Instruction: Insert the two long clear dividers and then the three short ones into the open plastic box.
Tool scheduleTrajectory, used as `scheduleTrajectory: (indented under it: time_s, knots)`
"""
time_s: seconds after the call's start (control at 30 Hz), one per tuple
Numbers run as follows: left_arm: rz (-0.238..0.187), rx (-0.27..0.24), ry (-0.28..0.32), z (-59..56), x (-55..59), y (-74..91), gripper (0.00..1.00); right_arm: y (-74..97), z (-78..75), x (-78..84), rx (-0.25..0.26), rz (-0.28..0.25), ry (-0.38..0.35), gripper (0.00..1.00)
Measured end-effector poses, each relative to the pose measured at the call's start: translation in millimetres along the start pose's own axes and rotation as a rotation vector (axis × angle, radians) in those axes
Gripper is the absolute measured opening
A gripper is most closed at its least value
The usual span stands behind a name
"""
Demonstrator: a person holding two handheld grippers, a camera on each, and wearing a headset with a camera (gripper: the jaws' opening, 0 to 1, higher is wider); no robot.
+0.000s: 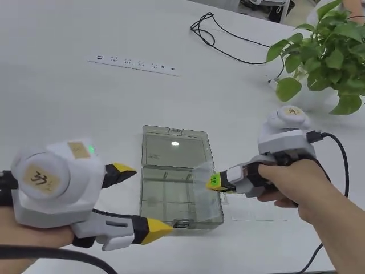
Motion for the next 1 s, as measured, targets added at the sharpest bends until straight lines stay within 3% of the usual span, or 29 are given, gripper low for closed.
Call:
scheduleTrajectory:
  time_s: [0.63, 1.0]
  knots:
    - [-0.007, -0.003, 0.026, 1.1, 1.8, -1.1, 0.70, -11.4, 3.1, 9.5, 0.028, 0.003, -0.003, 0.06]
    - [-0.011, -0.004, 0.033, 0.7, 2.1, -1.5, 0.70, -16.9, -5.0, 1.4, 0.030, 0.006, -0.006, 0.06]
Point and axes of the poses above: the centre of the closed fingertips' face, and the gripper's own axes: y roughly backward along the fingers, z roughly to its left, x roughly out of its underside, the point moved 7 cm from there along y, roughly backward along the fingers, and after that the axes turned 13 degrees about x, right-handed, at the moved point
